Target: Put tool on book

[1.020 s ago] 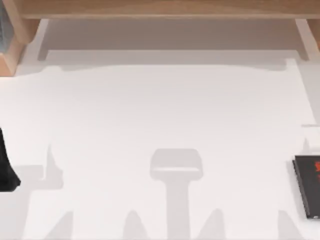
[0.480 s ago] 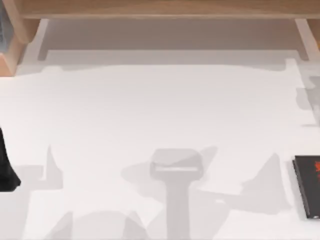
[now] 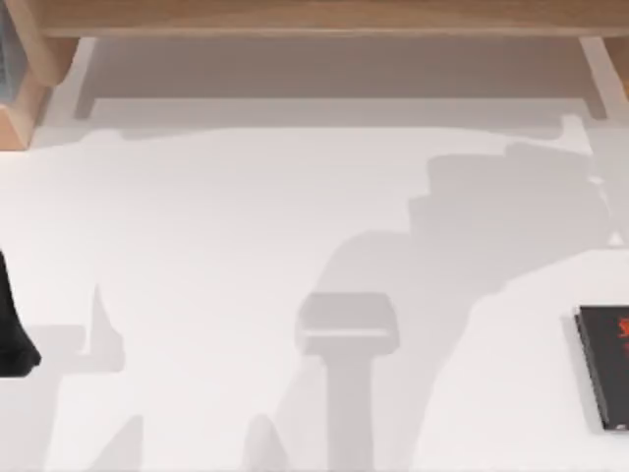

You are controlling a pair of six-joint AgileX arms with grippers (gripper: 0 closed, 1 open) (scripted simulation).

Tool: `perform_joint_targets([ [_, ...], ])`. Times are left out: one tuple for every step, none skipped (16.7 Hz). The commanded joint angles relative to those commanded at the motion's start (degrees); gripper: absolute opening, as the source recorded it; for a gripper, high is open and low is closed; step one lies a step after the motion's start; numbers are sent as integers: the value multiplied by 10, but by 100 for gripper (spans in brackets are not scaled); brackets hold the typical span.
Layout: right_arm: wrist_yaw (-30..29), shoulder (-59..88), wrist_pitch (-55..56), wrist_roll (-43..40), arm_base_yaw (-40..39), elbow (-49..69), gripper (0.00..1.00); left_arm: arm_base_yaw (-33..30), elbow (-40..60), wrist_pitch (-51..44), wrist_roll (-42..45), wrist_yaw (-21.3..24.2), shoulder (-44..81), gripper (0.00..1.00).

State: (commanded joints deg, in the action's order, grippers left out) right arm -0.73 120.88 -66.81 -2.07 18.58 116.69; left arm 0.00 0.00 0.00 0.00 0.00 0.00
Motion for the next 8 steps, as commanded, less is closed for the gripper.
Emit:
perform_joint_targets([
  [0, 52, -28, -1, 7, 49, 100, 0, 0, 0, 0, 0, 0, 100],
  [-1, 100, -54, -2, 14, 95, 100, 0, 0, 0, 0, 0, 0, 100],
  [-1, 143, -77, -3, 19, 138, 100, 0, 0, 0, 0, 0, 0, 100],
  [0, 180, -97, -4, 23, 177, 100, 0, 0, 0, 0, 0, 0, 100],
  [1, 212, -113, -4, 24, 211, 100, 0, 0, 0, 0, 0, 0, 100],
  [2, 237, -127, -4, 25, 241, 100, 0, 0, 0, 0, 0, 0, 100],
  [3, 258, -137, -3, 24, 266, 100, 0, 0, 0, 0, 0, 0, 100],
  [5, 273, -144, -3, 23, 285, 100, 0, 0, 0, 0, 0, 0, 100],
])
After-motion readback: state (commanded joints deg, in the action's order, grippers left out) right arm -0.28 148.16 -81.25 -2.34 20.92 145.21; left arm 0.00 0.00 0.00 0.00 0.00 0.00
